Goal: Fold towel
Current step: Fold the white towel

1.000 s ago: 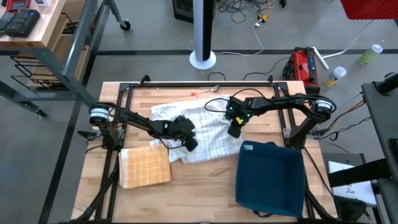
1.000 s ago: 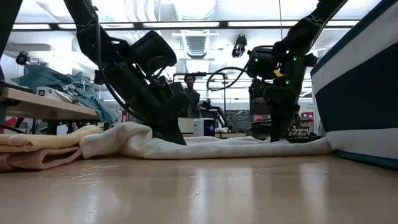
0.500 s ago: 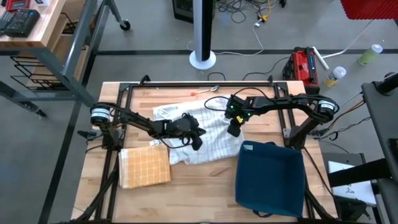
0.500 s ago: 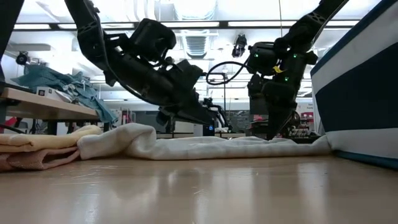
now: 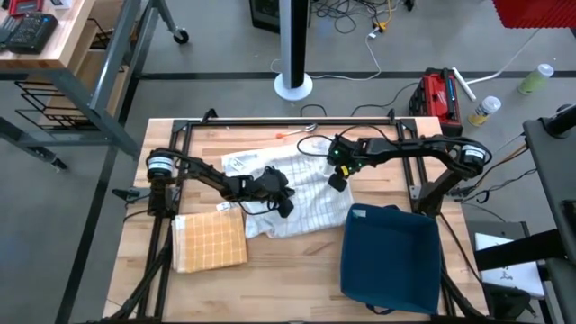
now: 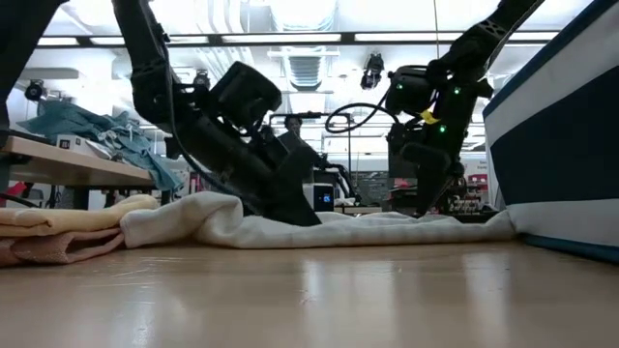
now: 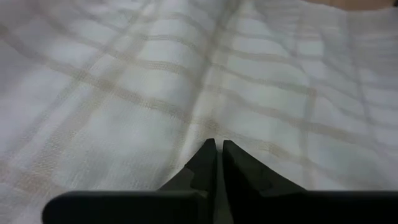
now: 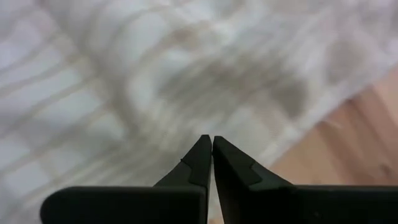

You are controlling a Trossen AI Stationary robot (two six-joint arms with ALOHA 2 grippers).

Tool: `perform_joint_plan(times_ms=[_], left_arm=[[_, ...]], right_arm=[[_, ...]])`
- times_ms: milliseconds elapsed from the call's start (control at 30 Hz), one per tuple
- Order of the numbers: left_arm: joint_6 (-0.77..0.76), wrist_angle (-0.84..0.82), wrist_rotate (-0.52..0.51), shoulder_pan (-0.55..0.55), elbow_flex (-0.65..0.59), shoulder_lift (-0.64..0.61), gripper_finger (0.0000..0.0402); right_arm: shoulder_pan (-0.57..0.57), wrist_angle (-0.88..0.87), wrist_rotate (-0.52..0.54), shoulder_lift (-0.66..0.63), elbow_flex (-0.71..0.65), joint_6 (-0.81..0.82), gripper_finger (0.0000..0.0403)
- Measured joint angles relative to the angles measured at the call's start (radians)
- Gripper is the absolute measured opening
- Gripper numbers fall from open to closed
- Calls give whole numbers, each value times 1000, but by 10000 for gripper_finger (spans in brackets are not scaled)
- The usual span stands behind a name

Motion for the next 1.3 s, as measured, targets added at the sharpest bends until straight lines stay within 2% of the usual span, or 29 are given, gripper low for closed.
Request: perform_joint_plan(times_ms=[200,400,533,600,700,767,833,1067,1300], left_arm=[[-62,-47,-7,3,8,22,20],[-76,-203,11,4,12,-10,20],[-44,-305,39,4,12,-48,20],[-39,-324,48,4,10,-62,20],[-40,-346,50,4,8,-75,20],[-47,-366,13,2,8,-79,20],[-50,-375,-27,0,8,-80,20],[-48,-365,-48,-1,5,-80,20],[-52,-334,-52,-14,0,-89,20]], right_arm=[[-45,2,52,-6,0,54,11],[-83,32,52,-1,0,99,16],[-96,96,44,2,0,127,37],[-96,108,2,2,0,127,53],[-95,79,-133,2,0,127,79],[-95,57,-243,2,0,123,96],[-88,31,-293,2,0,118,113],[-72,27,-228,2,0,130,153],[-64,116,-229,61,0,135,158]])
